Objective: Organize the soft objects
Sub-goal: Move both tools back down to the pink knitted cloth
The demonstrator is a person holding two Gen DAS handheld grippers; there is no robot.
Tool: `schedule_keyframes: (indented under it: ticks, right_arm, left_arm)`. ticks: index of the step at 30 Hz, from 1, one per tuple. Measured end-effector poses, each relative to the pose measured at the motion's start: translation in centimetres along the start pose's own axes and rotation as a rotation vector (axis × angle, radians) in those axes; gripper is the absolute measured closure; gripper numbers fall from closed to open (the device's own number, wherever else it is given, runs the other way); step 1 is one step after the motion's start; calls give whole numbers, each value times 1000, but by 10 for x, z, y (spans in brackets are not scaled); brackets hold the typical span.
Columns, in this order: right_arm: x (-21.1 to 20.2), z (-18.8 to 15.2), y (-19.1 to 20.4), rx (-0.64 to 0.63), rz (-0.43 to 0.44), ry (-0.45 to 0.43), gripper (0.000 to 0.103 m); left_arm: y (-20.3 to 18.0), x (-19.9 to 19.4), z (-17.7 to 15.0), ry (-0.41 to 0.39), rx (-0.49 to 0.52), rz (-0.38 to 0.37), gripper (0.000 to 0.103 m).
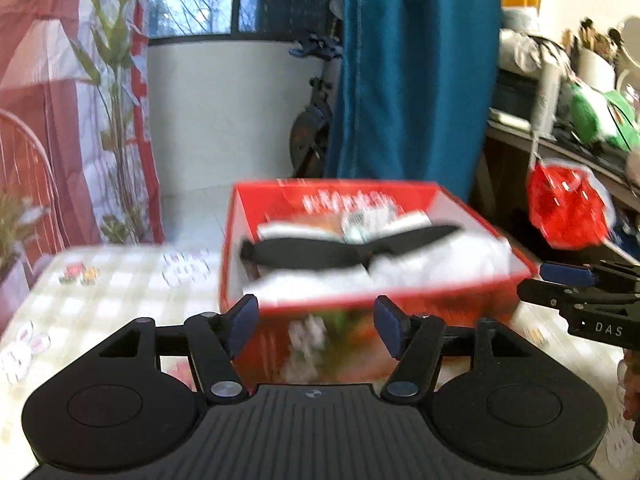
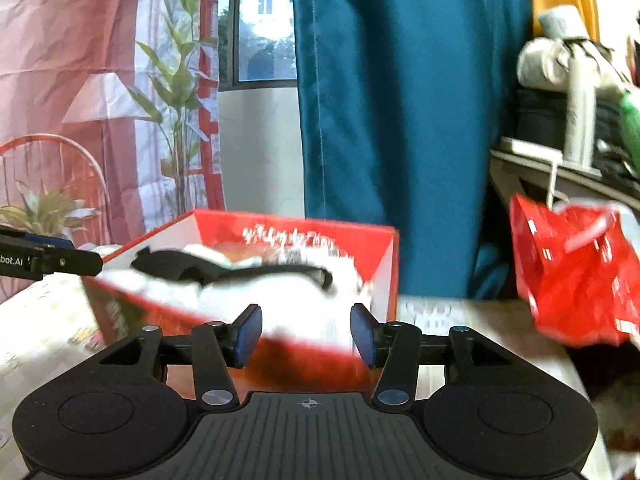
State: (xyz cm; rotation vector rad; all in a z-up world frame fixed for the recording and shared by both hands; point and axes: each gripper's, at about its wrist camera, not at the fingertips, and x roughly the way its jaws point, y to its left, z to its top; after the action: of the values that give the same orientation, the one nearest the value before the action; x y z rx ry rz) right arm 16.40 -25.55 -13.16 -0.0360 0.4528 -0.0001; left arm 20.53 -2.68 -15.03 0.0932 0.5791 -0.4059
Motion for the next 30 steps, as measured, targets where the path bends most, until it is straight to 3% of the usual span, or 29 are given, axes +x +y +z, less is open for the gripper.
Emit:
schedule_keyframes:
  ticks: [7, 16, 22, 30]
  right_arm:
    - [-34, -56, -1, 77, 8, 86, 58]
    - [-37, -111, 0, 151, -52, 244, 55]
    - [-32, -123, 4, 146, -64, 269, 47]
    - [-34, -138, 4, 119, -55, 232, 43]
  left_arm:
    - [1, 5, -49, 120, -39, -6, 34]
    - [2, 22, -91, 215, -102, 8, 28]
    - [-2, 28, -108, 250, -131, -8, 27]
    - [-4, 22, -115, 211, -126, -5, 28]
